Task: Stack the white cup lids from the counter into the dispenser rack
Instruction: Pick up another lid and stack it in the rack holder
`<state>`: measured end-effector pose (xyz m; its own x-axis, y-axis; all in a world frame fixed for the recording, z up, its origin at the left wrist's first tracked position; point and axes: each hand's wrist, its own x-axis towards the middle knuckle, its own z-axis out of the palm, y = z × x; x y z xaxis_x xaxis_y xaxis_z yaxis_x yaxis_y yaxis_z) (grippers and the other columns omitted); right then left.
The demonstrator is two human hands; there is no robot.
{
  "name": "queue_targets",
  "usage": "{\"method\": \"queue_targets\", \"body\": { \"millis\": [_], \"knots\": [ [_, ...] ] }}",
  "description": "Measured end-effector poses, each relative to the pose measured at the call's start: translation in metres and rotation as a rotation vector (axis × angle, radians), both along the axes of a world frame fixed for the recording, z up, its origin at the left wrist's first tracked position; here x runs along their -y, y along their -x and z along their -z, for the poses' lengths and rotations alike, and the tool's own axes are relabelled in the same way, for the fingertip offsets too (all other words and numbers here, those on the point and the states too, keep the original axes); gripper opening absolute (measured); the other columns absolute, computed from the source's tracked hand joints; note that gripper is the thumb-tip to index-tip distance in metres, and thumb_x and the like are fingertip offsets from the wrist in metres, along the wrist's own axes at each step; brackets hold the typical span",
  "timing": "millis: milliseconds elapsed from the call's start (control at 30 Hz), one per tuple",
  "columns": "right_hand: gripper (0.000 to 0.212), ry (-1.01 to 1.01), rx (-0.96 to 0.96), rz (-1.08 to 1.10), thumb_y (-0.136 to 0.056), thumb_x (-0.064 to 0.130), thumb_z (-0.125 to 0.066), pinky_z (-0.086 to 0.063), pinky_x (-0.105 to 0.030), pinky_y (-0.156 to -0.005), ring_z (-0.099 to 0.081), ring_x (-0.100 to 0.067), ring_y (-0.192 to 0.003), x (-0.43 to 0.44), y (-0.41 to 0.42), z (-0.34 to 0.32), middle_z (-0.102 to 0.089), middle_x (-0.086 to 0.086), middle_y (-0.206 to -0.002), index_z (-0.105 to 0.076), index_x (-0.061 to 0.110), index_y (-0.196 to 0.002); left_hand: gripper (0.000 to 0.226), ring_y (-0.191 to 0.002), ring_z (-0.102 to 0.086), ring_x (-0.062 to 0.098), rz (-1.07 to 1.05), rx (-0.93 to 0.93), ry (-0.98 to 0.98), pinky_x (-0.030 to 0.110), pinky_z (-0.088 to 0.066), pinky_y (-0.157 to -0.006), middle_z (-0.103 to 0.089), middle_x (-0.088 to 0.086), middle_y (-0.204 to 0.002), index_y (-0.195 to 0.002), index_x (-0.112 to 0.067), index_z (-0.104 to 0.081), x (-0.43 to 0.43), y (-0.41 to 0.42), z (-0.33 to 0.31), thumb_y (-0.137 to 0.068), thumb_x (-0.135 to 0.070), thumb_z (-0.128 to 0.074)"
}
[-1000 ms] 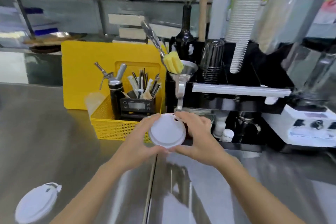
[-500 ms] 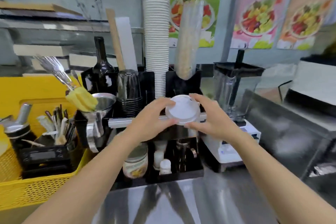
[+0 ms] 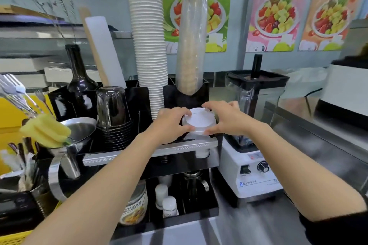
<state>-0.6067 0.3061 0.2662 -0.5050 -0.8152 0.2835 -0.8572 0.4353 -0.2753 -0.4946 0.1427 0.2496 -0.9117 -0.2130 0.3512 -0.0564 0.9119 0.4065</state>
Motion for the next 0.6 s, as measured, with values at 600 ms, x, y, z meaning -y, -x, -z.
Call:
{"method": "queue_targets", "body": {
  "millis": [600],
  "knots": [
    [0.064, -0.065, 0.025, -0.023, -0.080, 0.052, -0.058, -0.007, -0.026, -0.098, -0.026, -0.011, -0.134, -0.007, 0.007, 0.018, -0.038, 0.008, -0.145, -0.036, 0.029, -0.136, 0.053, -0.139, -0.022, 0.014, 0.049, 0.092, 0.351, 0.037, -0.006, -0.114, -0.044, 0.000, -0.143, -0.132, -0.018, -0.043, 0.006, 0.005, 0.020, -0.090, -0.051, -0.040]
  ]
}}
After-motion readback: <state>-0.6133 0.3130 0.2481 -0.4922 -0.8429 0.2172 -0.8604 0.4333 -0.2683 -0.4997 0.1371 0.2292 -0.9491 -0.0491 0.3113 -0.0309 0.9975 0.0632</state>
